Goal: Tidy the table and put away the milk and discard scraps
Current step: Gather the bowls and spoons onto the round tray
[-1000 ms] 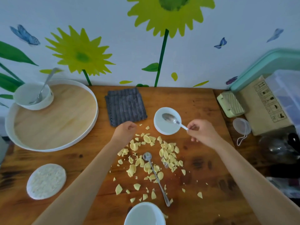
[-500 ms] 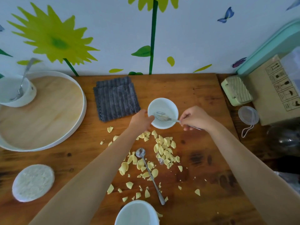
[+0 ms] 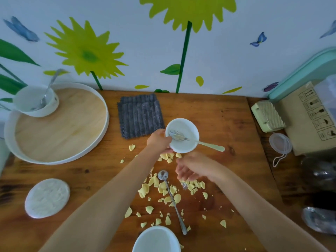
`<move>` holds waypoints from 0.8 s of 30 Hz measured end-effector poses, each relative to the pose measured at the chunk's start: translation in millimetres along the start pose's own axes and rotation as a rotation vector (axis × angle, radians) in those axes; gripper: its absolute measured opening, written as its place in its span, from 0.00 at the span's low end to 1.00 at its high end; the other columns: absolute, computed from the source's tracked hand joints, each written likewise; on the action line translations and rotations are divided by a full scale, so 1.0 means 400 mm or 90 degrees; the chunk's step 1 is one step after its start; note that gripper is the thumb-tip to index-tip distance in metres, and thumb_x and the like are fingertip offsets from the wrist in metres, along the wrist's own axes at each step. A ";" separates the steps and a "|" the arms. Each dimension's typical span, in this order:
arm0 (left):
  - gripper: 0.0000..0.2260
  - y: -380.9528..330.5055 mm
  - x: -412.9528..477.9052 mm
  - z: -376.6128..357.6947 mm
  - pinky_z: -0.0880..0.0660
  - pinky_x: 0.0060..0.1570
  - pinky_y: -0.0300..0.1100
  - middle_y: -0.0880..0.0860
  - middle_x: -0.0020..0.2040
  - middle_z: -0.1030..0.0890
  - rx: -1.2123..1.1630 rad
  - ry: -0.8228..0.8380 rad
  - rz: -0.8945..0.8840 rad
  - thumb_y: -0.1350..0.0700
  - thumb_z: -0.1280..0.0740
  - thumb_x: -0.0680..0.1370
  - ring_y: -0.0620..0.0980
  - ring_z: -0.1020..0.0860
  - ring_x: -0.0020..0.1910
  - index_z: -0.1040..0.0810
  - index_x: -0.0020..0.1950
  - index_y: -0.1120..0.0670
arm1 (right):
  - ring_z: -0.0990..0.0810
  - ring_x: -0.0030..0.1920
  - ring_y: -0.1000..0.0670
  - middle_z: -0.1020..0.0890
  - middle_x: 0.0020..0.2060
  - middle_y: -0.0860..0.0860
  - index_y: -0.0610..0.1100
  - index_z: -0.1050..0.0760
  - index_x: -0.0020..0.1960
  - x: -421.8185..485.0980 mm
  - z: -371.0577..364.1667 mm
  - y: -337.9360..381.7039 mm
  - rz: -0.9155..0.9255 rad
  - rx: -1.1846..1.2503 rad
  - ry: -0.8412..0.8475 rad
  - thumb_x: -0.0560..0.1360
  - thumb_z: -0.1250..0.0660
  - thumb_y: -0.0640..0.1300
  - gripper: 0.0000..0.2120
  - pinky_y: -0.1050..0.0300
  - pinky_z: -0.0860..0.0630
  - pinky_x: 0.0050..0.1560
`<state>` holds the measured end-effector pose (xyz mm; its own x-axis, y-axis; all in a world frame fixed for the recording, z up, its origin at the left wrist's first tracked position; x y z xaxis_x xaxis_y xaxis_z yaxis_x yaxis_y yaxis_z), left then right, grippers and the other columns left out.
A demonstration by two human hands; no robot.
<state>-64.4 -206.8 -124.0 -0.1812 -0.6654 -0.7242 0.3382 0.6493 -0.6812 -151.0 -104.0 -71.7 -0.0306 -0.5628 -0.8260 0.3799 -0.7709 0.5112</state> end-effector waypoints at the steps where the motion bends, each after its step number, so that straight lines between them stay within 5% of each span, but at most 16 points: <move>1: 0.19 0.002 -0.006 0.020 0.18 0.43 0.49 0.59 0.59 0.22 -0.024 -0.004 0.000 0.65 0.37 0.75 0.55 0.19 0.42 0.29 0.66 0.54 | 0.21 0.34 0.54 0.17 0.39 0.46 0.36 0.25 0.56 0.016 -0.032 -0.018 -0.039 -0.009 0.024 0.80 0.43 0.50 0.18 0.65 0.23 0.36; 6: 0.19 -0.002 -0.029 0.150 0.20 0.45 0.47 0.59 0.59 0.23 -0.125 -0.041 -0.018 0.65 0.37 0.76 0.57 0.19 0.50 0.29 0.65 0.54 | 0.20 0.54 0.46 0.24 0.63 0.42 0.42 0.41 0.72 0.081 -0.045 0.014 0.017 0.228 -0.080 0.80 0.45 0.51 0.24 0.52 0.25 0.60; 11: 0.19 -0.008 -0.046 0.338 0.18 0.37 0.44 0.59 0.58 0.22 -0.172 -0.107 -0.039 0.66 0.36 0.76 0.56 0.20 0.48 0.29 0.66 0.56 | 0.21 0.55 0.47 0.21 0.56 0.47 0.48 0.37 0.70 0.098 -0.098 0.200 0.132 0.325 -0.055 0.80 0.42 0.48 0.20 0.47 0.34 0.69; 14: 0.19 -0.001 -0.053 0.458 0.22 0.27 0.38 0.59 0.53 0.23 -0.235 -0.148 -0.031 0.67 0.38 0.76 0.55 0.22 0.46 0.30 0.66 0.57 | 0.20 0.53 0.48 0.20 0.54 0.47 0.47 0.35 0.71 0.144 -0.166 0.300 0.139 0.327 -0.050 0.79 0.40 0.44 0.20 0.51 0.32 0.64; 19: 0.18 -0.006 -0.038 0.647 0.22 0.26 0.38 0.57 0.40 0.24 -0.306 -0.208 -0.044 0.67 0.39 0.77 0.52 0.23 0.36 0.31 0.66 0.58 | 0.20 0.53 0.47 0.21 0.56 0.46 0.46 0.34 0.70 0.229 -0.289 0.481 0.151 0.346 -0.018 0.80 0.41 0.41 0.18 0.53 0.28 0.60; 24: 0.20 -0.006 0.020 0.763 0.23 0.25 0.36 0.59 0.51 0.25 -0.364 -0.244 -0.058 0.68 0.40 0.77 0.50 0.24 0.36 0.31 0.68 0.56 | 0.23 0.39 0.51 0.22 0.47 0.45 0.45 0.35 0.70 0.339 -0.347 0.601 0.162 0.295 -0.037 0.80 0.44 0.37 0.19 0.57 0.24 0.46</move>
<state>215.1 -326.0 -95.3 0.1890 -0.7412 -0.6441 -0.2221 0.6067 -0.7633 64.5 -324.4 -93.7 -0.0468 -0.7549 -0.6542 -0.0653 -0.6512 0.7561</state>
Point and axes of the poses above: each hand's wrist, its own x-axis towards the middle knuckle, its own z-axis out of the back of the hand, y = z × x, the point moved 9 cm from there along x, towards the middle knuckle
